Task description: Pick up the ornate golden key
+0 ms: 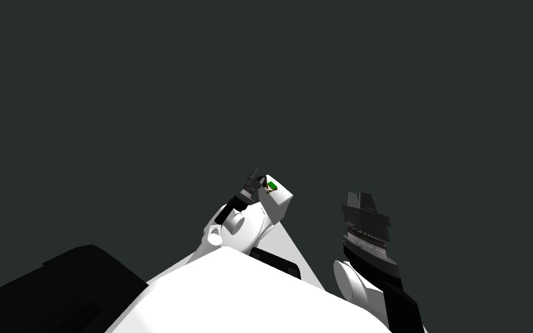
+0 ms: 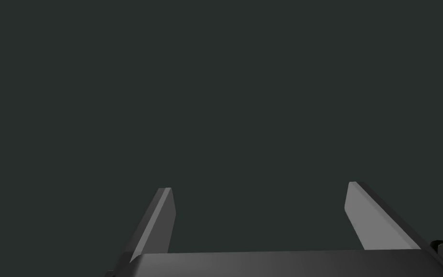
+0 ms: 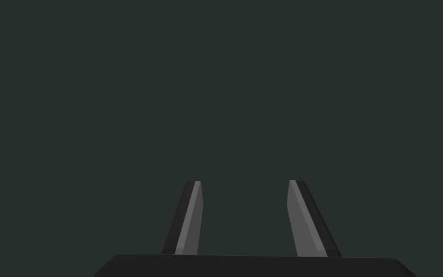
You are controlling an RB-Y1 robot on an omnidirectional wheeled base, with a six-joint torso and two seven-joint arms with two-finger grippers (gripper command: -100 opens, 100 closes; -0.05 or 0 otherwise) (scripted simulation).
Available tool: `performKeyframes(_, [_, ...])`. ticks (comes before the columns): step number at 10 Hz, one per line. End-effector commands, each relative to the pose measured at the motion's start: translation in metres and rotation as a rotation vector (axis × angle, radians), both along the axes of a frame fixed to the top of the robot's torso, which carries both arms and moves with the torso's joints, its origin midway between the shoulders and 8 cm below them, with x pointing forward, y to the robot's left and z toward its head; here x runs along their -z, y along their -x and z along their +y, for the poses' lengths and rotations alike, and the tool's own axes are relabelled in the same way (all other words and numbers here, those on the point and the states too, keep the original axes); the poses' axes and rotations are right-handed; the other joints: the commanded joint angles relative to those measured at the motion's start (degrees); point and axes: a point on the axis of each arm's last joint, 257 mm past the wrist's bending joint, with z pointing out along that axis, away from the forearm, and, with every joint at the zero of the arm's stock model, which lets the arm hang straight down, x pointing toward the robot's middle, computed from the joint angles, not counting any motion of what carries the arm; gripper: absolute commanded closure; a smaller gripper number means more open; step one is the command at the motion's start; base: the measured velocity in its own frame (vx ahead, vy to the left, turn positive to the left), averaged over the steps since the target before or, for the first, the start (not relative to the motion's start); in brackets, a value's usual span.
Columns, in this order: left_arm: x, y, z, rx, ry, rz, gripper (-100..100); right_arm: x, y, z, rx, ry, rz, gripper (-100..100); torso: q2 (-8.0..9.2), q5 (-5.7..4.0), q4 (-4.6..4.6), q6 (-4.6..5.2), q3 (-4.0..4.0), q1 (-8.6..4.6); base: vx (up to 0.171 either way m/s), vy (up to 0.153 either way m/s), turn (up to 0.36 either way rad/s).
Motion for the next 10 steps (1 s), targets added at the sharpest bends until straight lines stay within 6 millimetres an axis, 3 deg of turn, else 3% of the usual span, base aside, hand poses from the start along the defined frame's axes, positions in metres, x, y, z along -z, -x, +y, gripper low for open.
performKeyframes(1, [0.012, -0.006, -0.004, 0.014, 0.0, 0.053, -100, 0.0, 0.0, 0.0, 0.0, 0.0, 0.0, 0, 0.0, 0.0, 0.0, 0.0, 0.0, 0.0, 0.005, -0.006, 0.019])
performKeyframes(4, [0.027, -0.014, -0.011, 0.041, 0.003, 0.129, -100, 0.0, 0.0, 0.0, 0.0, 0.0, 0.0, 0, 0.01, 0.01, 0.0, 0.0, 0.01, 0.02, 0.003, -0.003, 0.009])
performKeyframes(10, [0.027, -0.014, -0.011, 0.041, 0.003, 0.129, -100, 0.0, 0.0, 0.0, 0.0, 0.0, 0.0, 0, 0.04, 0.01, 0.01, 0.0, 0.02, 0.03, 0.0, 0.0, -0.001])
